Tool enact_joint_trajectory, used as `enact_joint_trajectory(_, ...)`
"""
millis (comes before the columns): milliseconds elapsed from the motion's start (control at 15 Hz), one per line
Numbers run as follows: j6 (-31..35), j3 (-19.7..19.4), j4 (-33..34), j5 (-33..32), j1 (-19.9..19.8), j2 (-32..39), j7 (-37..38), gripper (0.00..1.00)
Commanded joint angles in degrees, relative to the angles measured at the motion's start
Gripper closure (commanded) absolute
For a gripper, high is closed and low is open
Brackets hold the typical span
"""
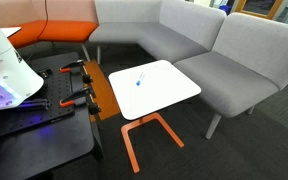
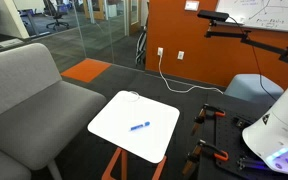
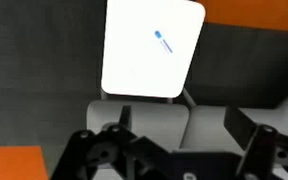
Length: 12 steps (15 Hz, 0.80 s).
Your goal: Move the marker on the table to the right
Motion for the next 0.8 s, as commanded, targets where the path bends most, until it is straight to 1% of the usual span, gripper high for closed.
enact_joint_trajectory(0,-0.1,0.9,0.1,0.5,-1.1,0.2,-0.5,0.0)
enact_joint_trajectory(400,-0.1,0.9,0.1,0.5,-1.1,0.2,-0.5,0.0)
enact_joint_trajectory(533,1.8,2.2,-2.3,-0.3,-0.8,0.0,-0.5,0.0)
enact_joint_trajectory(733,5.9,5.6,-9.3,-1.5,0.1,-1.3,0.1,0.0)
